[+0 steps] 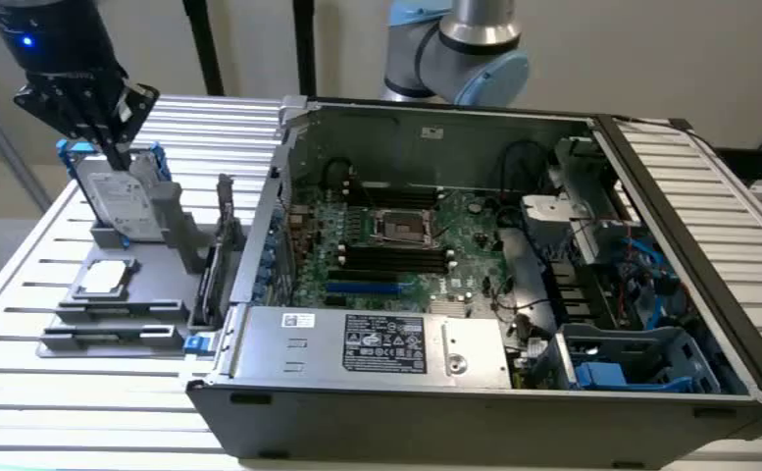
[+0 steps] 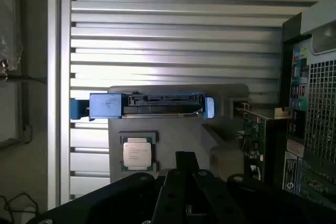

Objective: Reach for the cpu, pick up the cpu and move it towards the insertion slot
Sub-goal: 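Pick up the cpu and move it towards the insertion slot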

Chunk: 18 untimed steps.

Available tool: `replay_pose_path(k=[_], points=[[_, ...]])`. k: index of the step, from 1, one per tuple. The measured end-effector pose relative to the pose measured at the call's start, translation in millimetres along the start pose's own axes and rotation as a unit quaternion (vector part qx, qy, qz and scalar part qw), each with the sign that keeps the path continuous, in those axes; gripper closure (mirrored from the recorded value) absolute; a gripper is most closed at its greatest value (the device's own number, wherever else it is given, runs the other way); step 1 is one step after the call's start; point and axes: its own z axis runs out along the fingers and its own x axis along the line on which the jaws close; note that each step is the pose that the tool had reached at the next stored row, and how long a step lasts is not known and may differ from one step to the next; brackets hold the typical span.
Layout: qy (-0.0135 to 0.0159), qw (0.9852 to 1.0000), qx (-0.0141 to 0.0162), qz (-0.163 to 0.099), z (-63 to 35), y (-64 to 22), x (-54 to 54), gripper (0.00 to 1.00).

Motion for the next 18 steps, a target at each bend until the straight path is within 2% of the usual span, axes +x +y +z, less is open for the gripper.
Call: replay_pose_path(k=[14, 18], points=[[0.0001, 1.0000, 0.0001, 0.000, -0.8, -0.3, 0.0, 0.89], [0.0001, 1.0000, 0.0000, 0.000, 0.9, -7.8, 2.4, 0.89]])
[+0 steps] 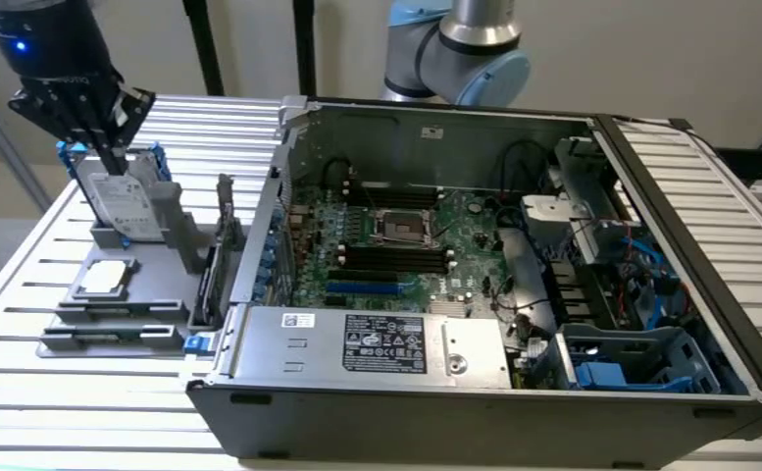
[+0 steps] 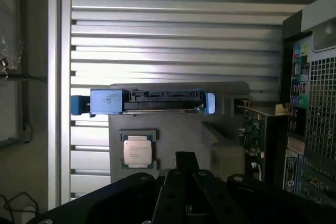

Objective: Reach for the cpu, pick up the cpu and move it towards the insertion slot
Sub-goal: 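Pick up the cpu and move it towards the insertion slot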

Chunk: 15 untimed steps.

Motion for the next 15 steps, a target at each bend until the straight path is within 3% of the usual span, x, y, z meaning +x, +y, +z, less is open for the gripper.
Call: replay_pose_path(k=[5, 15], points=[[0.0007, 1.0000, 0.0000, 0.000, 4.5, -11.3, 13.6, 0.89], [0.0045, 1.0000, 0.0002, 0.000, 14.5, -19.0, 46.3, 0.89]])
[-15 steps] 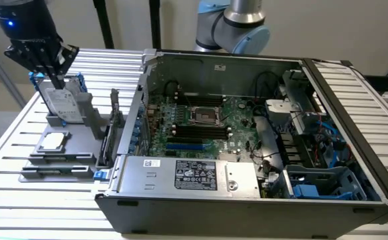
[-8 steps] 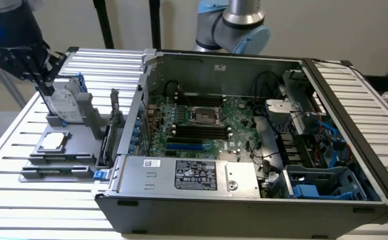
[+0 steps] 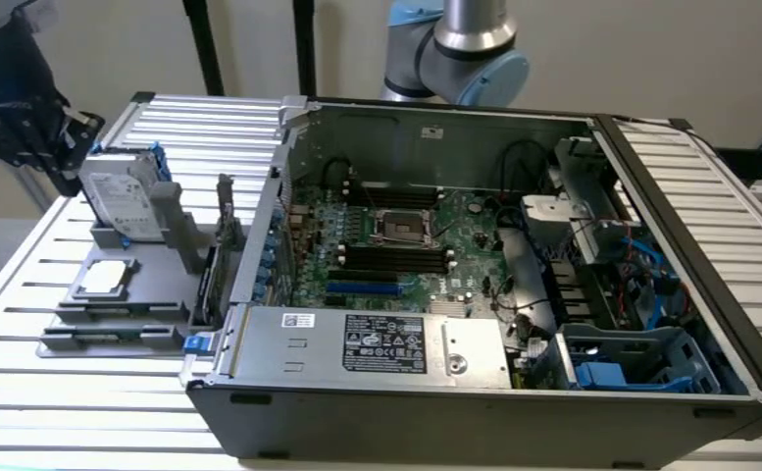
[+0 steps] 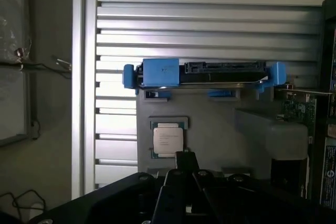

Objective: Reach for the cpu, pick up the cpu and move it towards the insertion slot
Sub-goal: 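Pick up the cpu and move it towards the insertion slot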

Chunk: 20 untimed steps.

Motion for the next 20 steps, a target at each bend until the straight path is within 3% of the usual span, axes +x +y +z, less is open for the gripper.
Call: replay_pose_path(k=[3, 14, 16, 20], points=[[0.0012, 1.0000, 0.0006, 0.000, 1.4, -1.2, 6.2, 0.89], [0.0016, 0.9999, 0.0009, -0.011, 1.1, -1.5, 8.6, 0.88], [0.0018, 0.9999, 0.0010, -0.014, 1.0, -1.6, 9.5, 0.76], [0.0017, 0.9999, 0.0010, -0.014, 1.0, -1.8, 9.8, 0.64]])
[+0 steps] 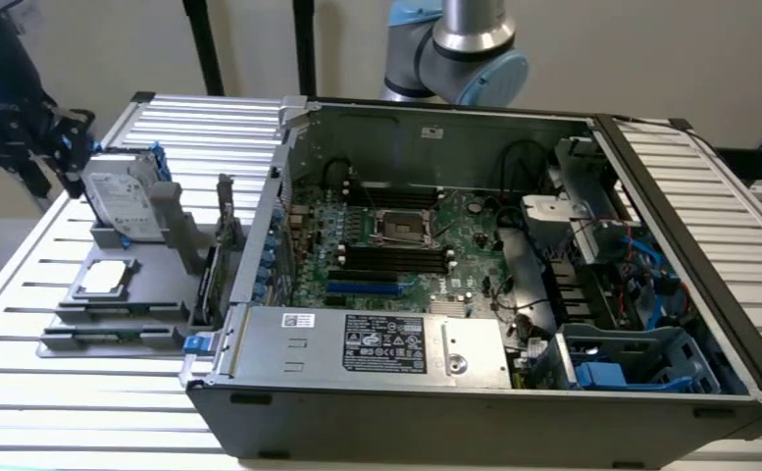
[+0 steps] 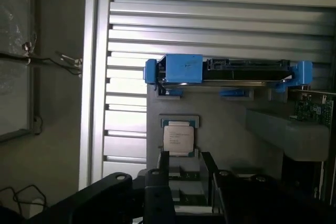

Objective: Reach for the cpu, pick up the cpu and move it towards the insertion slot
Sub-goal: 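Pick up the cpu and move it towards the insertion slot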

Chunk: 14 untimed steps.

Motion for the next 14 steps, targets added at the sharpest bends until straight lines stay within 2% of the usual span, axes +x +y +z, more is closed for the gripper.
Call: replay_pose_path(k=[3, 4, 6, 7, 8, 14], points=[[0.0000, 1.0000, 0.0000, 0.000, 0.0, -1.3, 0.0, 0.47], [0.0000, 1.0000, 0.0000, 0.000, -0.1, -1.7, 0.1, 0.47], [0.0001, 1.0000, 0.0000, 0.000, 0.2, -3.2, 0.1, 0.35], [0.0001, 1.0000, 0.0000, 0.000, 1.0, -4.2, 0.1, 0.35], [0.0001, 1.0000, -0.0001, 0.000, 2.8, -5.0, 0.1, 0.29], [0.0001, 1.0000, 0.0000, 0.000, 13.5, -11.4, 0.1, 0.29]])
